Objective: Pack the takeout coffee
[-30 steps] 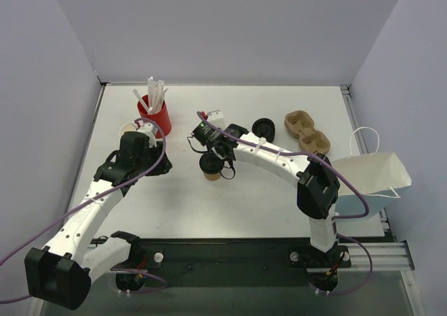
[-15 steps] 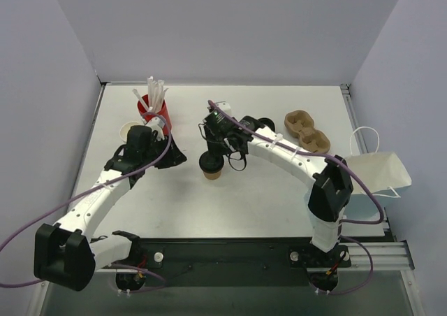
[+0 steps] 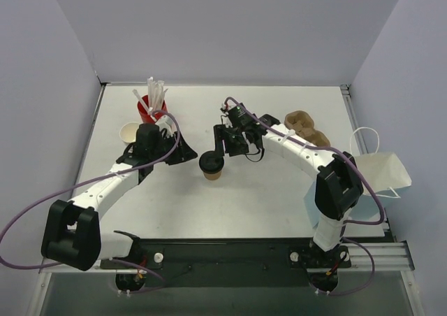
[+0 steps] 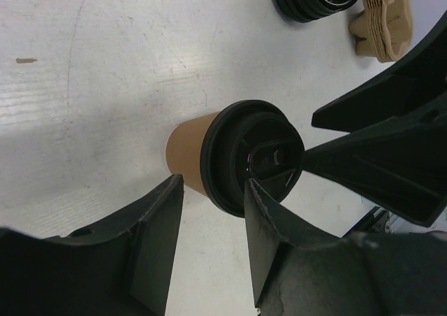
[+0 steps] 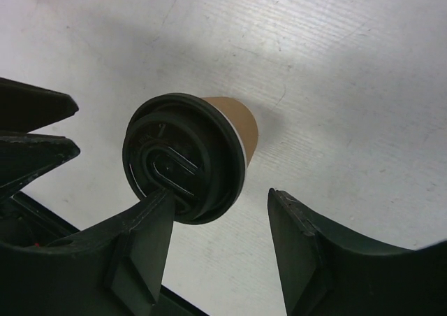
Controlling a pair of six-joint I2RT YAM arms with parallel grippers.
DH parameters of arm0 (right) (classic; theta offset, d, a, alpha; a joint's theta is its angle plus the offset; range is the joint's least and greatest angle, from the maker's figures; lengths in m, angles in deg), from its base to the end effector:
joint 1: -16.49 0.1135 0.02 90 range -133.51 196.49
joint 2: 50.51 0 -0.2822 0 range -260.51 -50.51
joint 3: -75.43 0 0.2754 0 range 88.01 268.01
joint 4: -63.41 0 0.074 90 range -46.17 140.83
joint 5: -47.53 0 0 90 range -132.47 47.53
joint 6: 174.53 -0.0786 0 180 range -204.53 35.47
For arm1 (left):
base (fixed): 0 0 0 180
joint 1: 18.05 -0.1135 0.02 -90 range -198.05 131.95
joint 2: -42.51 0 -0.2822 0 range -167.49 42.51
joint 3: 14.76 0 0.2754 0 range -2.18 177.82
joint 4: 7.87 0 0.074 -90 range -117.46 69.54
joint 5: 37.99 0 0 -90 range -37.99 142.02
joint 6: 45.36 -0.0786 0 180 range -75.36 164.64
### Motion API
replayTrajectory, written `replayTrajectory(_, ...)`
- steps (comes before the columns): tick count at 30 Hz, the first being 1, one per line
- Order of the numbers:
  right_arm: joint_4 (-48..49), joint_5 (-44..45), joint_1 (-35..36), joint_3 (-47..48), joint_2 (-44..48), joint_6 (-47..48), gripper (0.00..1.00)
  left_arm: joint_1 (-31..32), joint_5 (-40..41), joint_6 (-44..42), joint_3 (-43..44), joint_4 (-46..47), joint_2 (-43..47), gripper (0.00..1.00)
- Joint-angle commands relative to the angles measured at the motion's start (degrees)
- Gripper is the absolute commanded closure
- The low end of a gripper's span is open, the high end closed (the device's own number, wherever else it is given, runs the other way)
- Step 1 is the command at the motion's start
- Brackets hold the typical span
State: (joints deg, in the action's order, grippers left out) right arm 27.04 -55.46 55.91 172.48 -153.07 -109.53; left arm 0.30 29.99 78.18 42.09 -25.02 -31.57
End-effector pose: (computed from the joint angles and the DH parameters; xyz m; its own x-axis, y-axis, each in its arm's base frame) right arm 0.3500 0.3106 0.2620 -0.7835 -0.1110 -0.6114 -0.4600 0.7651 0.4507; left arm 0.3009 -0.1309 0.2204 -0.7703 -0.2842 -0.5709 0.1919 0.7504 -0.6325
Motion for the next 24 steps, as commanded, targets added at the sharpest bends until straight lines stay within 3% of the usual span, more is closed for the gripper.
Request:
replayTrajectory(1, 3.2, -5.1, -0.6, -2.2, 1.3, -0.2, 0.44, 0.7, -2.0, 0.9, 0.0, 6.7, -1.9, 0.5)
replayTrajectory(10, 6.6, -6.3, -1.7, -6.8, 2.1, -1.4, 0.5, 1.5, -2.3, 1.4, -0.6, 8.7, -6.0, 0.5)
replayTrajectory(24, 13.2, -8.5, -4.5, -13.6, 1.5, -3.3, 0.65, 2.6, 5.6, 0.7, -0.6, 4.6, -9.4, 0.5)
